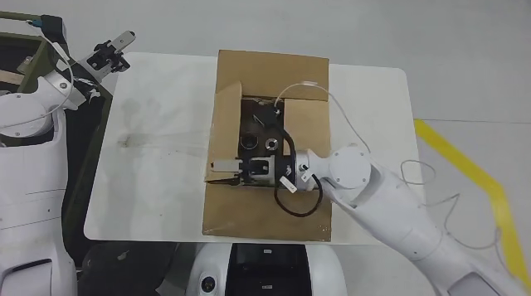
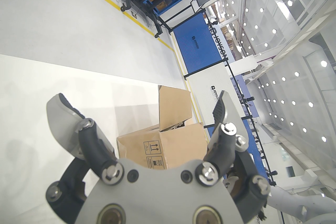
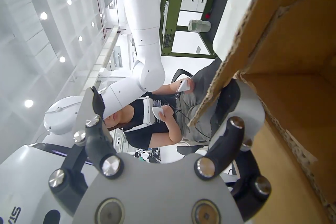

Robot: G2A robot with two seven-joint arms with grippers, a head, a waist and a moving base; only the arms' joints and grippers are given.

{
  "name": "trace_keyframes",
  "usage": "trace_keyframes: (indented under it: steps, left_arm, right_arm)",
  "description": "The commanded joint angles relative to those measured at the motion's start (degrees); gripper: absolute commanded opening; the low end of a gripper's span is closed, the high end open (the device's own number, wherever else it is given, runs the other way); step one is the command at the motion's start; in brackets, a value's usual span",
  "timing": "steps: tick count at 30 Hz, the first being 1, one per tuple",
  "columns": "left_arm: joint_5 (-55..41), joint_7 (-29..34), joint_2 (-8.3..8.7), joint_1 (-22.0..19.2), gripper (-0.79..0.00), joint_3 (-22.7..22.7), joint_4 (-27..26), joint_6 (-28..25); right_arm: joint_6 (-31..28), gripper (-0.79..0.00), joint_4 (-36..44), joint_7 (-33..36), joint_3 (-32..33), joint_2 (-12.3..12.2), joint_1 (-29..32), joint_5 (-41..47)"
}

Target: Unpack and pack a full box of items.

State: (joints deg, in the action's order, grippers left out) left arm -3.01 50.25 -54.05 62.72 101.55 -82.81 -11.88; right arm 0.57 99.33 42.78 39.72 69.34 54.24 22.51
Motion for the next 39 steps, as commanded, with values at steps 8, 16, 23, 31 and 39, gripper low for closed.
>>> trace_keyframes:
  steps: [8, 16, 23, 31, 39]
  left_arm:
    - [0.0, 0.0, 0.0, 0.0, 0.0, 0.0, 0.0, 0.0]
    - [0.0, 0.0, 0.0, 0.0, 0.0, 0.0, 0.0, 0.0]
    - [-2.6, 2.8, 0.27, 2.0, 0.0, 0.8, -3.6, -1.8]
    - [-11.6, 17.1, 1.07, 1.8, 0.0, 0.1, -6.4, -5.1]
    - [-19.2, 24.2, 1.51, -1.1, 0.0, -2.3, -4.4, -4.8]
  right_arm:
    - [0.3, 0.0, 2.3, -4.4, -3.7, 2.2, -2.5, -4.3]
    - [-1.1, 0.0, -1.3, -9.4, -8.5, 5.4, -5.5, -7.3]
    - [-0.8, 0.0, -4.6, -10.9, -10.9, 7.8, -7.1, -8.5]
    - [-0.2, 0.0, -6.7, -11.1, -11.5, 9.1, -6.6, -9.9]
    - [0.1, 0.0, -7.7, -10.3, -10.2, 9.7, -5.7, -10.4]
